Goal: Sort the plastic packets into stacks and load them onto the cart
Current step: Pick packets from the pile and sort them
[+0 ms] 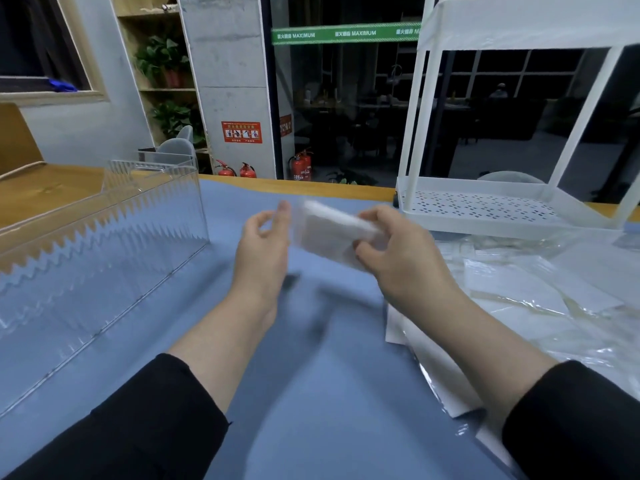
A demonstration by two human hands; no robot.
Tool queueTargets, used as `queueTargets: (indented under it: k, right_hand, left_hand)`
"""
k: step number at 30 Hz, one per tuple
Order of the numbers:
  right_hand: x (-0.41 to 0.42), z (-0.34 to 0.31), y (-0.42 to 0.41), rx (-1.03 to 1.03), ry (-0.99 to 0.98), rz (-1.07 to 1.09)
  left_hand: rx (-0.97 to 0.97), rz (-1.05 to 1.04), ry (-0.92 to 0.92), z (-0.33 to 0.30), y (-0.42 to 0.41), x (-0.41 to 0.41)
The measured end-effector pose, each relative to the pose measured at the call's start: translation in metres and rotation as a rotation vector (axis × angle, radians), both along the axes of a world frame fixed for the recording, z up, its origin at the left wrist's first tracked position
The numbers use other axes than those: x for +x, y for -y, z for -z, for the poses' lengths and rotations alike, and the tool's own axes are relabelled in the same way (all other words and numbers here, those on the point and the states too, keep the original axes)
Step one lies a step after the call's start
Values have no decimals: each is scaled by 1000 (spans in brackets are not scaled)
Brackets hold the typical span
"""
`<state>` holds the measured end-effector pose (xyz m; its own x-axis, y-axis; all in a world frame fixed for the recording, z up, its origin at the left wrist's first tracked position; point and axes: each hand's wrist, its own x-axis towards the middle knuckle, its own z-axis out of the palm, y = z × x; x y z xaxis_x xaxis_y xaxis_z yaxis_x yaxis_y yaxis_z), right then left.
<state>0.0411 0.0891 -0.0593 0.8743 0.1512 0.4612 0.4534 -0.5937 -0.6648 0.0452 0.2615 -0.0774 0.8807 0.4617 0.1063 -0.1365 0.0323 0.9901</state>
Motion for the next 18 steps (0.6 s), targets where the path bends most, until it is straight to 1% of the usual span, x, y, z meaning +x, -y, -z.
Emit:
queueTargets:
  k: [1, 2, 4, 5, 7, 9, 12, 13, 14, 16, 18]
  right_hand:
    - [-1, -8, 2, 3, 56, 21]
    - [-3, -16, 3, -27, 119, 31]
    - [-7, -26, 6, -124, 212, 33]
    - [-10, -27, 8, -169, 235, 21]
    - [-17, -23, 15, -258, 249, -39]
    - [-26, -18, 29, -347, 198, -137]
    - [-42, -16, 60, -408, 47, -259]
    - [-47, -17, 73, -395, -1, -244]
    - [-52, -20, 86, -363, -36, -199]
    - [-63, -24, 114, -305, -62, -57]
    - [-74, -28, 136, -363, -108, 88]
  left_hand:
    - [-134, -3, -42, -3, 1, -3]
    - [-241, 41, -96, -6, 3, -7]
    - [-383, 238, -182, -11, 12, -15]
    - [-452, 351, -188, -15, 17, -18]
    - [-542, 530, -146, -25, 27, -22]
    - [-562, 582, -138, -35, 42, -24]
    - [-551, 445, -198, -30, 67, -28]
    - [-527, 374, -180, -26, 71, -29]
    - [-463, 284, -143, -23, 70, -29]
    - [-244, 112, -55, -26, 60, -27]
    - [40, 40, 26, -31, 48, -27]
